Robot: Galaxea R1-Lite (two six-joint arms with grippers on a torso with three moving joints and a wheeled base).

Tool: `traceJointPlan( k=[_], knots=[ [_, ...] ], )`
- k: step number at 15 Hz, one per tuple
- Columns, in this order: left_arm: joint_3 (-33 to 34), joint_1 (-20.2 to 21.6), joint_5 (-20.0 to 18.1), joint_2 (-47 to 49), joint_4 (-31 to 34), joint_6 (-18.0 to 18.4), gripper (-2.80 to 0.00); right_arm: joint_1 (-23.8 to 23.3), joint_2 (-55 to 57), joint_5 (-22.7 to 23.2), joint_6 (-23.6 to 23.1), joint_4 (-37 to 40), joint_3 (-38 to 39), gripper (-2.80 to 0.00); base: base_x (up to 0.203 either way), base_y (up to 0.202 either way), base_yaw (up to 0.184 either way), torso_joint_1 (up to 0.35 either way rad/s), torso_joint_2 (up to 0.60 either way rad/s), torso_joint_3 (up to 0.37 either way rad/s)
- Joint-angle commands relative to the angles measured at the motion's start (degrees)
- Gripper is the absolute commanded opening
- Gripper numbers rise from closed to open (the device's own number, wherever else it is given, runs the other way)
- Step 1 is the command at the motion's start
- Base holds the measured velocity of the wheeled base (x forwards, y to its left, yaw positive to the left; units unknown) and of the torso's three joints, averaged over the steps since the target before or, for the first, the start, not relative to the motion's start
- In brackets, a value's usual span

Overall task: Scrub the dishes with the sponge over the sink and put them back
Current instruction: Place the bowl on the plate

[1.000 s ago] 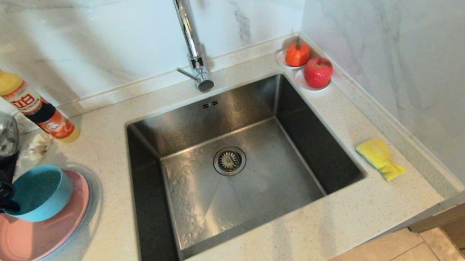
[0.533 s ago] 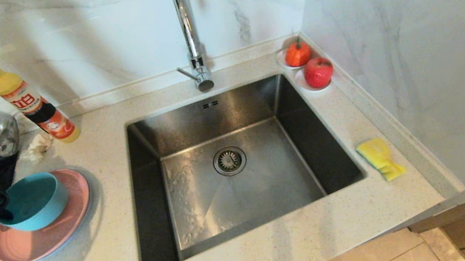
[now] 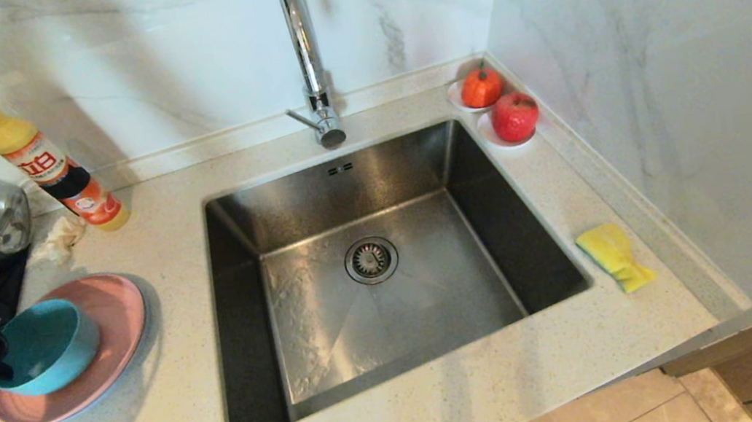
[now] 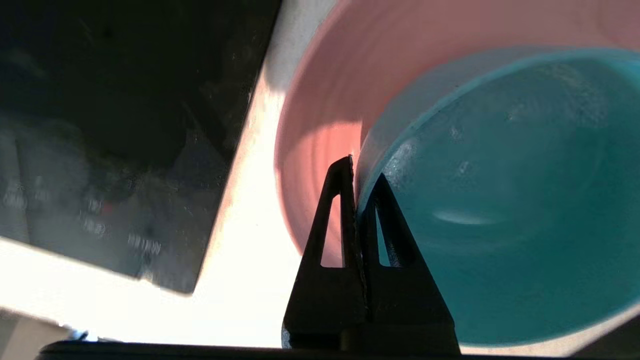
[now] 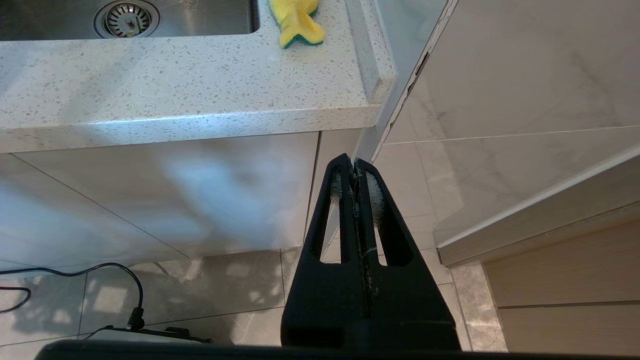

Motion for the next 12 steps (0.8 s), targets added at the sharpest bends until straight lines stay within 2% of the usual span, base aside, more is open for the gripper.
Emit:
traceJointPlan(
  k=[1,12],
  knots=[
    [2.1,0.0,-0.3,-0.5,-2.1,-0.1,-2.80,0.0,0.0,0.0,-0.1,0.0,0.0,-2.80,0.000,0.000,0.000,0.000,0.00,0.000],
    [1.9,-0.2,-2.5,-1.9,-2.0,-1.0,-2.80,0.0,0.0,0.0,-0.1,0.0,0.0,-2.80,0.000,0.000,0.000,0.000,0.00,0.000]
  ],
)
